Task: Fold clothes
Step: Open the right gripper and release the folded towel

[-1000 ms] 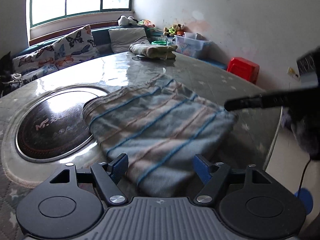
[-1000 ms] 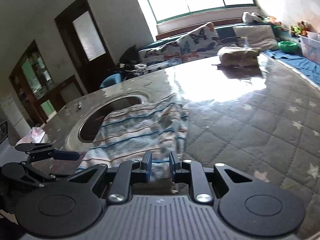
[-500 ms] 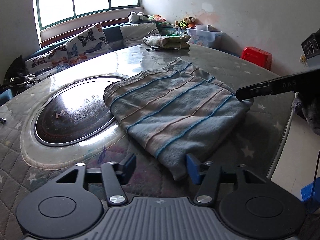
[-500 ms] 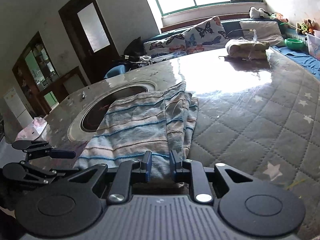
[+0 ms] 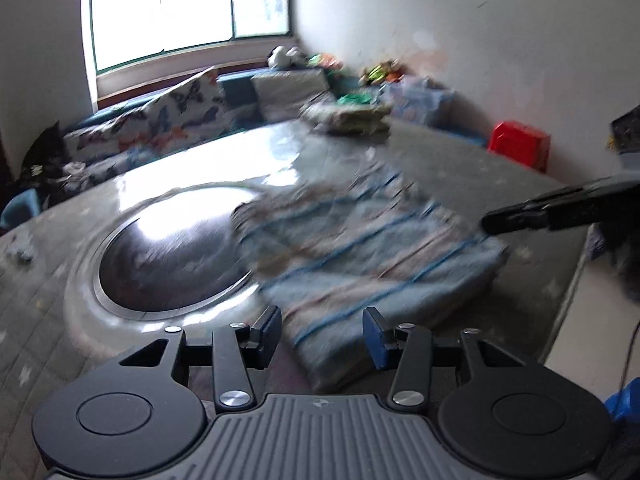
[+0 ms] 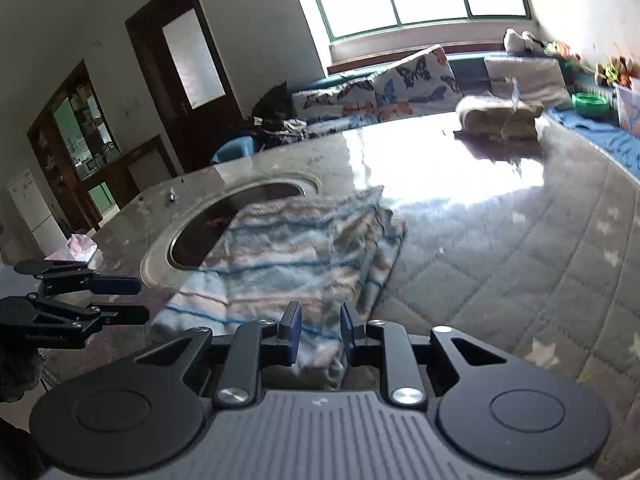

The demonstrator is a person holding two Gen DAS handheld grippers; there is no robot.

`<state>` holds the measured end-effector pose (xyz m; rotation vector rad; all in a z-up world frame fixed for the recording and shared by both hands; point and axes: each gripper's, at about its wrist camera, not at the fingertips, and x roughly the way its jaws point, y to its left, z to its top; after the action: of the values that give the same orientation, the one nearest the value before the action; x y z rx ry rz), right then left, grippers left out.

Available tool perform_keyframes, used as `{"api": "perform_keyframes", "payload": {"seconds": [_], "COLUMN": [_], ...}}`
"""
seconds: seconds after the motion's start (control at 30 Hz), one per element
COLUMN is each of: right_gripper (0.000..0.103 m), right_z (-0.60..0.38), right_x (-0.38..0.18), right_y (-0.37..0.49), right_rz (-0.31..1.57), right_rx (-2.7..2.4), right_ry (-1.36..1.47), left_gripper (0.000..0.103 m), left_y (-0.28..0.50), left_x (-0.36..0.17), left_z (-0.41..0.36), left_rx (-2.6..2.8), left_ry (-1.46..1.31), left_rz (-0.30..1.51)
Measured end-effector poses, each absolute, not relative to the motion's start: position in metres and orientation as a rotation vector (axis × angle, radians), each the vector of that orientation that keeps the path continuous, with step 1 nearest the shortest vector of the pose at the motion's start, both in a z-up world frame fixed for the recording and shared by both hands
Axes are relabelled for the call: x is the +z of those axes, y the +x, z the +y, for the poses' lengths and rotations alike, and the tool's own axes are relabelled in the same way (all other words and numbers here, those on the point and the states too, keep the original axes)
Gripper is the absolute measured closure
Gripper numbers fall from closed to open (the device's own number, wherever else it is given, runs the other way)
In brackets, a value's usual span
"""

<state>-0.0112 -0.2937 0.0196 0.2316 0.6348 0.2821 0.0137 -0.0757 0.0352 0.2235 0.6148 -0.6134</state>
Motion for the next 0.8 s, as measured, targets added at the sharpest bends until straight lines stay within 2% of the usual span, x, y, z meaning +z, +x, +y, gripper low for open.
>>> {"api": "perform_keyframes", "payload": {"seconds": [0.27,0.43,0.67,0.8], "right_gripper": [0.083,0.082,0.082,0.082], "right_z": [-0.283,-0.291,-0.297,-0.298], "right_x": [0.006,0.011,0.024,0.022], "right_y": [-0.001,0.003,0.05,0.082], "right_rz": [0.69,0.691,0.668,0.689], "right_rx": [0.338,0.348,0.356,0.359], "right_ry": [0.245,0.259,0.219,0.183], "left_gripper": [0.056,0.056,0.055,0.056], "left_y": [0.023,0.028,0.041,0.05], "left_x": [0.02,0.012,0.026,0.019], "left_z": [-0.132,-0.14,-0.164,-0.18], "left_rx": [-0.779,-0.802,-0.844,-0.883], "left_ry": [0.246,0.28,0.241,0.239], "left_rz": [0.619,0.648,0.57,0.587]}}
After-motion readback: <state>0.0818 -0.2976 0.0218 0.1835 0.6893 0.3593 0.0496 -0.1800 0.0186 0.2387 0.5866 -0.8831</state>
